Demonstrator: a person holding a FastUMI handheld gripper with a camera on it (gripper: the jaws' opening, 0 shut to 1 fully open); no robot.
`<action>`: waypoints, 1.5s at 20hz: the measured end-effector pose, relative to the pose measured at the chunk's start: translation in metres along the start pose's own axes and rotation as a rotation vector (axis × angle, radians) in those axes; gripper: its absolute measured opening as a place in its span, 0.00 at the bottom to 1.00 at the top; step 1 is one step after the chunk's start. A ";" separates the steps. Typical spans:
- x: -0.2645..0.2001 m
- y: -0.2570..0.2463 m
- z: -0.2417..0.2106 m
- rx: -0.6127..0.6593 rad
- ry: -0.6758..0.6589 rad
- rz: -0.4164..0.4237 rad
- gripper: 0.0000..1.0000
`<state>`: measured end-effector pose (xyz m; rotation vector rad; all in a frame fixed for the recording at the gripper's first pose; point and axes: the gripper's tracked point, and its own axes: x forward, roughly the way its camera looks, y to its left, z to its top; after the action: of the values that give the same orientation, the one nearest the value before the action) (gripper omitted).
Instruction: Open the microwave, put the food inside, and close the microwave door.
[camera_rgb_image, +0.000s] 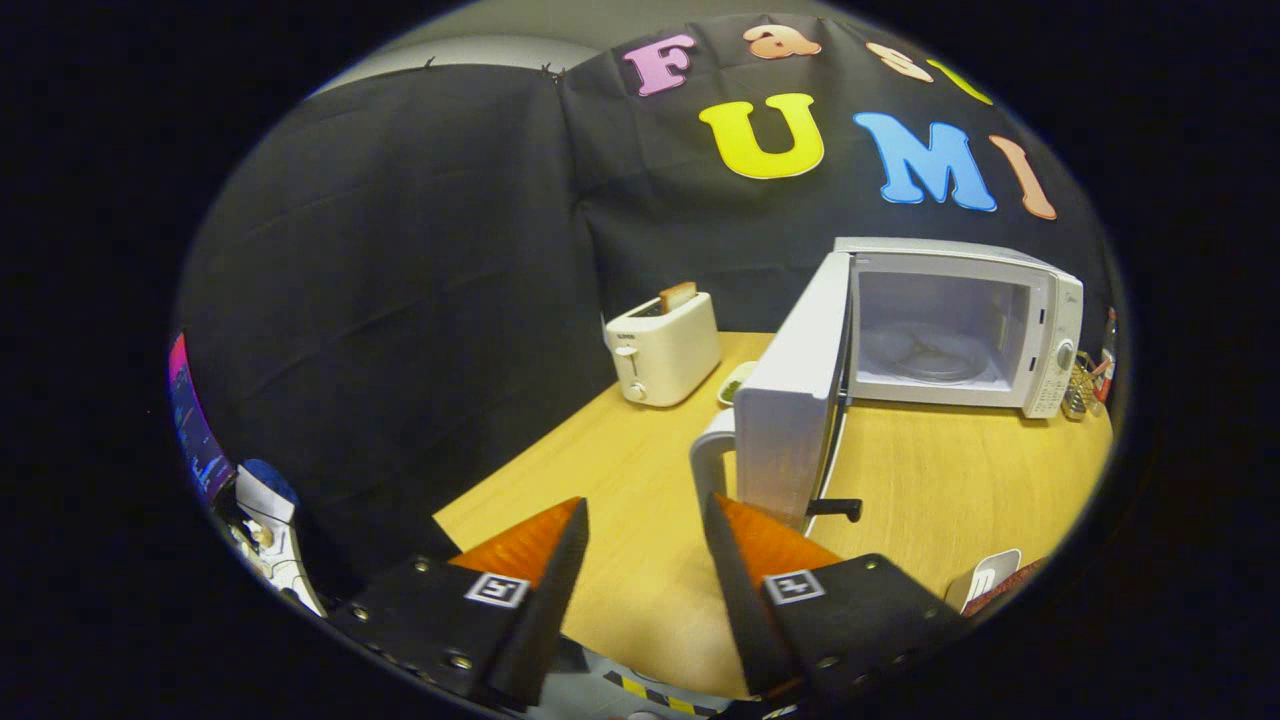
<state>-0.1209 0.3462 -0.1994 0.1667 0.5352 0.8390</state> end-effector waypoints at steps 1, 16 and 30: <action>-0.010 -0.003 0.006 -0.015 -0.016 -0.007 0.85; -0.139 -0.165 0.039 0.026 -0.201 -0.371 0.96; -0.169 -0.293 -0.091 0.480 -0.015 -0.546 0.97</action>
<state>-0.0655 0.0196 -0.3131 0.4429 0.7196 0.1674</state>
